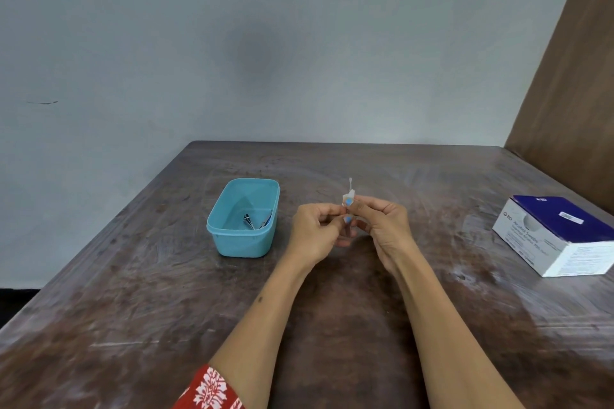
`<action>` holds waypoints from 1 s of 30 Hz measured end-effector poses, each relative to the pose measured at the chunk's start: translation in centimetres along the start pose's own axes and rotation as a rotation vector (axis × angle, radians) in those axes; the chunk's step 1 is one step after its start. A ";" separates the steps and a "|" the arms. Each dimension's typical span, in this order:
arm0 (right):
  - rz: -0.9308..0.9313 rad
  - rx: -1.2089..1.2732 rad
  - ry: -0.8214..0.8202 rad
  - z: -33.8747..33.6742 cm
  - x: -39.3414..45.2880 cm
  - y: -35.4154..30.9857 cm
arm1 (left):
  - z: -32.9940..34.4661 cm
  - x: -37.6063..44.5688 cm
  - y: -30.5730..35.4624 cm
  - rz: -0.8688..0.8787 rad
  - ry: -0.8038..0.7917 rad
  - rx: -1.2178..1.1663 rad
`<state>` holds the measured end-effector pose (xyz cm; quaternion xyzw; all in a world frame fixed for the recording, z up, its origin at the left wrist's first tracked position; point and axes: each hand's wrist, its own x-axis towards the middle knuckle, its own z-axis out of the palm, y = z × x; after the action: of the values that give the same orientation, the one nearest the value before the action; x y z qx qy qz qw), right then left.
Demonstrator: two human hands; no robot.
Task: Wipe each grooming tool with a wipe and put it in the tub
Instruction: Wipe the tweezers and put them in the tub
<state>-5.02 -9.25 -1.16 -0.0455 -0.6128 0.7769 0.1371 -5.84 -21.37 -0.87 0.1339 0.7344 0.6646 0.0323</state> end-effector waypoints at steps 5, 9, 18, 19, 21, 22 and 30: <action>-0.022 0.038 0.029 0.0 0.3 0.1 | 0.2 -0.1 0.1 0.004 0.009 0.007; -0.003 0.013 0.000 0.2 0.0 0.3 | -0.1 0.0 0.1 0.014 0.038 0.000; -0.024 0.104 0.142 -0.1 0.6 0.2 | 0.1 -0.2 0.2 -0.062 -0.082 0.029; -0.016 0.091 0.129 0.0 0.5 0.2 | 0.2 -0.2 0.2 -0.054 -0.060 0.033; 0.004 0.072 0.086 0.0 0.3 0.2 | 0.2 -0.2 0.3 -0.043 -0.032 0.035; 0.010 0.064 0.078 0.0 0.3 0.2 | 0.2 -0.2 0.3 -0.046 -0.037 0.034; -0.019 0.060 0.143 0.0 0.5 0.3 | 0.4 -0.4 0.2 -0.098 -0.064 0.019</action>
<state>-5.55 -9.13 -1.38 -0.0908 -0.5781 0.7885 0.1890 -5.34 -21.05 -0.73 0.1192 0.7449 0.6507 0.0867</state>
